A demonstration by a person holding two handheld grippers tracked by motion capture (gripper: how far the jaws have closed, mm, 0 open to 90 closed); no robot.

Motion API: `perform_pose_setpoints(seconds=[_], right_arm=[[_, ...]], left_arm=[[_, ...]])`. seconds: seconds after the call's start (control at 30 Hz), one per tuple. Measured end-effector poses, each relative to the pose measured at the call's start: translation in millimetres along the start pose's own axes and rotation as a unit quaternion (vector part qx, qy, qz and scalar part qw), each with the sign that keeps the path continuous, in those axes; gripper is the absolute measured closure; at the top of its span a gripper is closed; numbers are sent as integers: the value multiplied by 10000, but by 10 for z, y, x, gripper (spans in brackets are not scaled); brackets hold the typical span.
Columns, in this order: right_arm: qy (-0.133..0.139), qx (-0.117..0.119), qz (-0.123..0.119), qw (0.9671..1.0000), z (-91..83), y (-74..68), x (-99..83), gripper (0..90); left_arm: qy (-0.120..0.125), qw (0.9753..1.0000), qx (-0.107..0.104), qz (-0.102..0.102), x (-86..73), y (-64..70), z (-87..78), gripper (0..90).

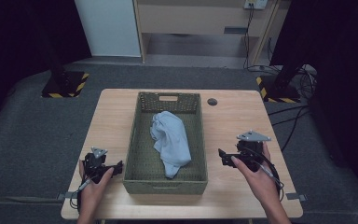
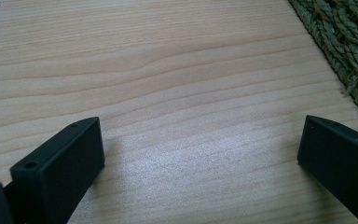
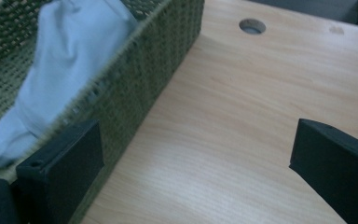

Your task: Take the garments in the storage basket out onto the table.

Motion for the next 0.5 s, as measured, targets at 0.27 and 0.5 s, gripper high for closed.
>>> perform_pose_setpoints(seconds=[0.27, 0.5], right_arm=[[68, 133, -208, 9997, 12, -212, 355, 25], [42, 303, -409, 9987, 124, -424, 596, 23]], left_arm=[[1, 10000, 1, -1, 0, 0, 0, 0], [0, 10000, 0, 1, 0, 0, 0, 0]])
Point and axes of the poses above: each handheld gripper's, and its own axes: z roughly forward along the jaws, x roughly out of its top, y roughly to its right, the point moved 6 cm from there along z, roughly forward along the jaws, and after that the axes turned 11 degrees about x, right-handed, at the moved point
